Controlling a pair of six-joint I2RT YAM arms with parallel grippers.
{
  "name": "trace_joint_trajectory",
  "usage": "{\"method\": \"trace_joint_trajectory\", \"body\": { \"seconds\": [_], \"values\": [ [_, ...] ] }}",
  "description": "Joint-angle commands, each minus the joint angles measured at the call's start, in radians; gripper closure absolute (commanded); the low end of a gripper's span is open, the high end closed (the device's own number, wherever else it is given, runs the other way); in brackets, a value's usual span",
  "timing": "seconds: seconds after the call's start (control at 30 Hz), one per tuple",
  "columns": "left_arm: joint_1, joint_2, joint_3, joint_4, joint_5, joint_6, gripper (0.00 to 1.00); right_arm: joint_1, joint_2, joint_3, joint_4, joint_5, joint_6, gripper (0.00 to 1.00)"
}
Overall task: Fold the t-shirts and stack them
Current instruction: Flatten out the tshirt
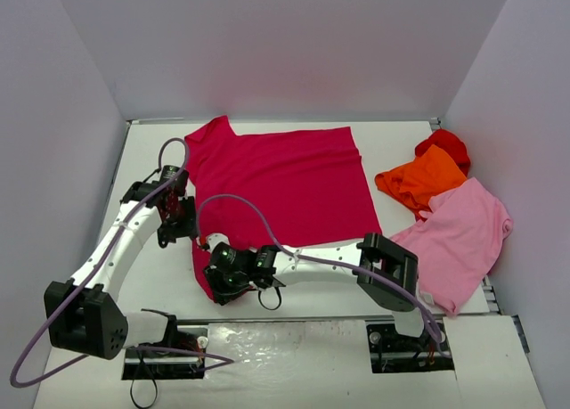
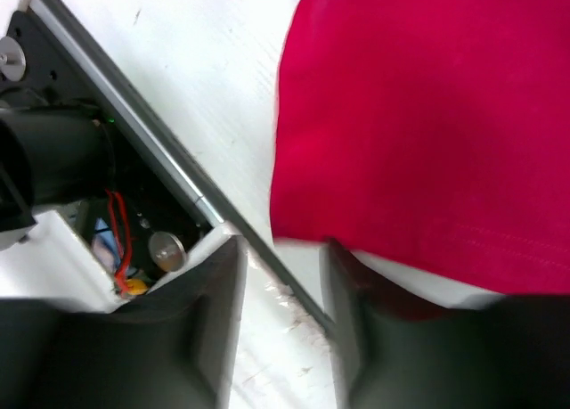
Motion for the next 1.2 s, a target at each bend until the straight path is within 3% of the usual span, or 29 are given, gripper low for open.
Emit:
{"method": "trace_joint_trajectory", "body": {
  "seconds": [0.0,0.23,0.33,0.5,0.83,1.17],
  "values": [
    [0.005,-0.038,0.019,0.007,0.006,0.020,0.56,0.009,-0.086,0.035,0.031,0.036,0.018,0.46],
    [0.004,-0.046,0.028,-0.003,0.008,0.022,0.56,-0.045,-0.160,-0.007,0.001,0.183,-0.003,0.43],
    [0.004,-0.051,0.031,-0.004,0.008,0.022,0.56,-0.109,-0.160,-0.073,-0.025,0.192,-0.006,0.50],
    [0.004,-0.053,0.037,-0.016,-0.006,0.023,0.56,-0.128,-0.126,-0.151,-0.028,0.219,-0.020,1.00],
    [0.006,-0.056,0.035,-0.029,-0.003,0.019,0.56,-0.121,-0.036,-0.163,-0.037,0.228,-0.029,1.00],
    [0.006,-0.064,0.036,-0.031,-0.003,0.022,0.56,-0.028,-0.109,-0.310,-0.092,0.222,0.046,1.00]
  ]
}}
